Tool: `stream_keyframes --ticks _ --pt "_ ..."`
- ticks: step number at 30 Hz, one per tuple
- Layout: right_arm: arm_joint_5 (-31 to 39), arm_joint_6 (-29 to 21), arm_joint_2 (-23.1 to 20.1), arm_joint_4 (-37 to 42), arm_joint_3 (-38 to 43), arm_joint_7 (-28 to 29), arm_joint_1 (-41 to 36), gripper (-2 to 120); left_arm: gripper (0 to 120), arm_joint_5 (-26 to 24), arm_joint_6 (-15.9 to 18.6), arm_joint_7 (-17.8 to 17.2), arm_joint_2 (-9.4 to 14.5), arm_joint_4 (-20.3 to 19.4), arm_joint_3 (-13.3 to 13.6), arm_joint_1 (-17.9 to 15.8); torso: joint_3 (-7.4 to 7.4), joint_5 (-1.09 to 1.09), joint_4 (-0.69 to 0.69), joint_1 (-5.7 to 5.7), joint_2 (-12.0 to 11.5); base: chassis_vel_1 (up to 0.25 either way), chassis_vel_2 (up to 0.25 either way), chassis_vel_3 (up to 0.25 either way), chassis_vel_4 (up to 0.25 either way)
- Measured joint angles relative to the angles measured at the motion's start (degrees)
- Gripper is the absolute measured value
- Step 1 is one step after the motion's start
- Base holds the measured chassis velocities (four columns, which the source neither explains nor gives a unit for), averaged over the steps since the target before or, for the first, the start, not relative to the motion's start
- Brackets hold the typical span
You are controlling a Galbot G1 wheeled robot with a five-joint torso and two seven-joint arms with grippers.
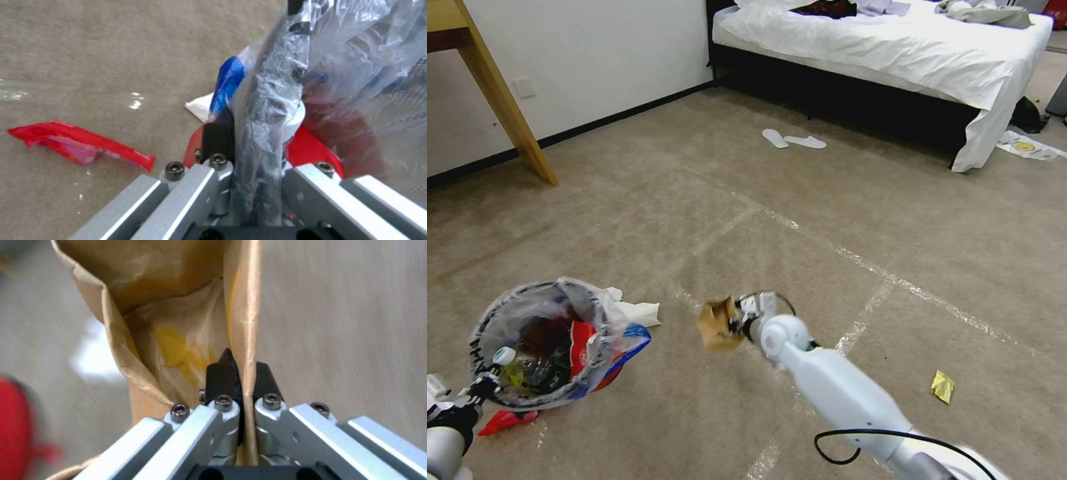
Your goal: Pick up the trash bin and place the garbage on the floor into it.
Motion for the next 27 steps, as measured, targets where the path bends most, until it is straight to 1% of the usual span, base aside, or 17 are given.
stream_keyframes --ticks 1,2,3,4,5,6,7,9,10,12,18,20,21,23,24,26,27 --pt "0.0 0.0 0.0 0.0 0.0 0.0 0.0 0 0 0.0 0.0 0.0 0.0 0.0 0.0 0.0 0.0 0.0 0.0 0.0 0.0 0.0 0.0 0.0 0.0" --pt "0.59 3.22 -1.24 5.1 1.15 -1.59 0.12 0 0 -0.22 0.19 -0.08 0.38 -0.35 0.35 0.22 -0.01 0.0 0.0 0.0 0.0 0.0 0.0 0.0 0.0" --pt "1.32 4.91 -2.08 8.51 1.63 -2.31 0.28 0 0 -0.28 0.28 -0.08 0.52 -0.45 0.59 0.39 -0.01 0.0 0.01 0.0 0.0 0.0 0.0 0.0 0.0" --pt "1.32 4.91 -2.08 8.51 1.63 -2.31 0.28 0 0 -0.28 0.28 -0.08 0.52 -0.45 0.59 0.39 -0.01 0.0 0.01 0.0 0.0 0.0 0.0 0.0 0.0" --pt "1.93 6.15 -2.83 11.55 1.79 -2.86 0.47 0 0 -0.29 0.36 -0.08 0.57 -0.45 0.9 0.54 -0.01 0.0 0.0 0.0 0.0 0.0 0.0 0.0 0.0" --pt "2.62 8.66 -4.31 16.63 1.79 -4.06 0.88 0 0 -0.17 0.48 -0.09 0.57 -0.45 1.52 0.82 -0.01 0.0 0.01 0.0 0.0 0.0 0.0 0.0 0.0" --pt "2.62 8.66 -4.31 16.63 1.79 -4.06 0.88 0 0 -0.17 0.48 -0.09 0.57 -0.45 1.52 0.82 -0.01 0.0 0.01 0.0 0.0 0.0 0.0 0.0 0.0" --pt "4.06 10.98 -6.32 22.8 1.01 -5.22 1.76 0 0 -0.1 0.7 -0.16 0.53 -0.55 2.27 1.07 -0.01 -0.01 0.01 0.0 0.0 0.0 0.0 0.0 0.0" --pt "4.06 10.98 -6.32 22.8 1.01 -5.22 1.76 0 0 -0.1 0.7 -0.16 0.53 -0.55 2.27 1.07 -0.01 -0.01 0.01 0.0 0.0 0.0 0.0 0.0 0.0" --pt "6.1 12.46 -8.37 28.75 -0.22 -6.13 3.24 0 0 -0.35 1.15 -0.36 0.72 -1.33 2.94 1.4 -0.01 -0.02 0.01 -0.01 0.0 0.0 0.0 0.0 0.0" --pt "8.61 12.62 -10.55 33.96 -2.25 -6.29 4.76 0 0 -1.34 1.92 -0.66 1.79 -1.93 3.76 1.58 -0.01 -0.01 0.01 -0.01 0.0 0.0 0.0 0.0 0.0" --pt "11.92 10.69 -11.4 37.18 -5.3 -4.85 6.09 0 0 -2.81 2.53 -1.17 2.22 -2.53 4.35 1.2 -0.01 -0.01 -0.01 -0.01 0.0 0.0 0.0 0.0 0.0" --pt "11.92 10.69 -11.4 37.18 -5.3 -4.85 6.09 0 0 -2.81 2.53 -1.17 2.22 -2.53 4.35 1.2 -0.01 -0.01 -0.01 -0.01 0.0 0.0 0.0 0.0 0.0" --pt "14.63 8.49 -10.13 38.67 -8.58 -1.52 7.93 0 0 -3.25 2.76 -1.39 2.51 -2.66 4.67 1.14 -0.01 -0.01 -0.01 0.0 0.0 0.0 0.0 0.0 0.0" --pt "14.63 8.49 -10.13 38.67 -8.58 -1.52 7.93 0 0 -3.25 2.76 -1.39 2.51 -2.66 4.67 1.14 -0.01 -0.01 -0.01 0.0 0.0 0.0 0.0 0.0 0.0" --pt "16.38 6.43 -8.25 39.19 -13.49 1.87 10.17 0 0 -3.33 2.9 -1.51 2.73 -2.88 4.84 1.14 -0.01 -0.02 0.03 -0.01 0.0 0.0 0.0 0.0 0.0" --pt "16.38 6.43 -8.25 39.19 -13.49 1.87 10.17 0 0 -3.33 2.9 -1.51 2.73 -2.88 4.84 1.14 -0.01 -0.02 0.03 -0.01 0.0 0.0 0.0 0.0 0.0"
